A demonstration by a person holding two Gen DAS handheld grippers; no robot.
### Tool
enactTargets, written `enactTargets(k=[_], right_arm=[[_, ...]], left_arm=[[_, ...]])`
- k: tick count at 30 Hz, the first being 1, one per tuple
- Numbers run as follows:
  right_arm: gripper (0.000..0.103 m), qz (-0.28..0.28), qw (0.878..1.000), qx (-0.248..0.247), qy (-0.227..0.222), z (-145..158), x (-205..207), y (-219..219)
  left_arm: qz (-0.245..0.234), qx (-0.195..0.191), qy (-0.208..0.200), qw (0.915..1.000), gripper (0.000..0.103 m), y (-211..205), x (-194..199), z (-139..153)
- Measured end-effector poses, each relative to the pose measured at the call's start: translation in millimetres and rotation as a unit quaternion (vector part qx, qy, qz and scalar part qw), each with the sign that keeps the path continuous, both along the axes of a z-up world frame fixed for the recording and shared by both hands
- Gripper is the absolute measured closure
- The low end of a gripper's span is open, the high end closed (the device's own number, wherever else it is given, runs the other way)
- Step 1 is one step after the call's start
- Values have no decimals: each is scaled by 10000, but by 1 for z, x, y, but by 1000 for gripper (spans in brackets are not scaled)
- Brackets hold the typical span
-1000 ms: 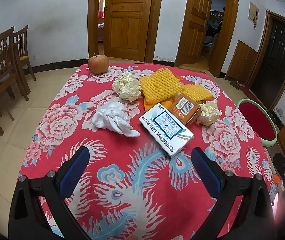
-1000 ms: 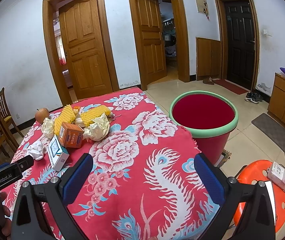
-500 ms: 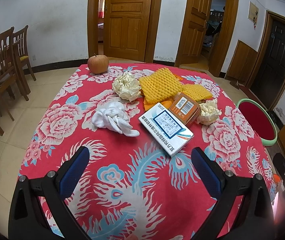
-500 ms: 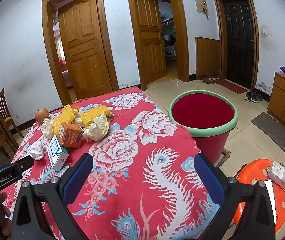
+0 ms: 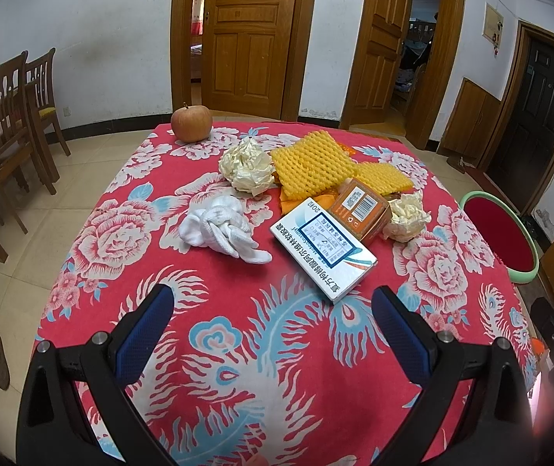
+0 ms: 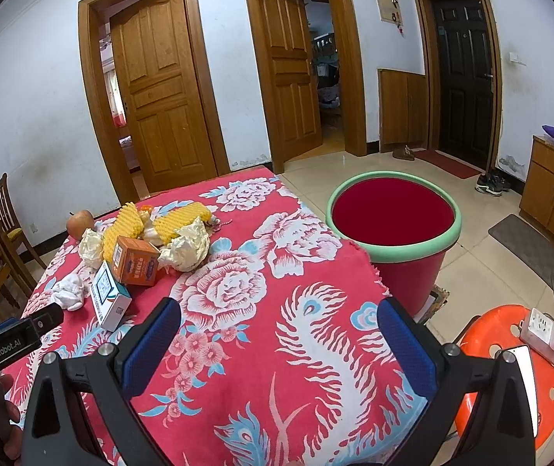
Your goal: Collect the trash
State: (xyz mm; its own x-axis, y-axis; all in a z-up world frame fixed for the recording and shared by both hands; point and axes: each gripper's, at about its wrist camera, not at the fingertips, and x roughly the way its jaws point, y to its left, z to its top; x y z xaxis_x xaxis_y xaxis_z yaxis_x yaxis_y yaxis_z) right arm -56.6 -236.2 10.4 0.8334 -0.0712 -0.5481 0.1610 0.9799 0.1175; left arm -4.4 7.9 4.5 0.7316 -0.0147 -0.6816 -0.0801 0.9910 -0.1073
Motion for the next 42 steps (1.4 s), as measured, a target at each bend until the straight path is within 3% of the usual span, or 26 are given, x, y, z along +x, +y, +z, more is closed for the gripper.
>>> enactTargets(k=[18,25,42], right_arm=[[0,-15,10000,42,48,-4,1,-4],[0,253,9993,47,255,-7,10,3],[0,1221,9867,-8,1078,-5,105,30]], left_arm=[[1,25,37,10000,2,0,-2,-3],[44,91,202,9997,2,12,12,-4],[185,345,583,9975,2,44,89,1]])
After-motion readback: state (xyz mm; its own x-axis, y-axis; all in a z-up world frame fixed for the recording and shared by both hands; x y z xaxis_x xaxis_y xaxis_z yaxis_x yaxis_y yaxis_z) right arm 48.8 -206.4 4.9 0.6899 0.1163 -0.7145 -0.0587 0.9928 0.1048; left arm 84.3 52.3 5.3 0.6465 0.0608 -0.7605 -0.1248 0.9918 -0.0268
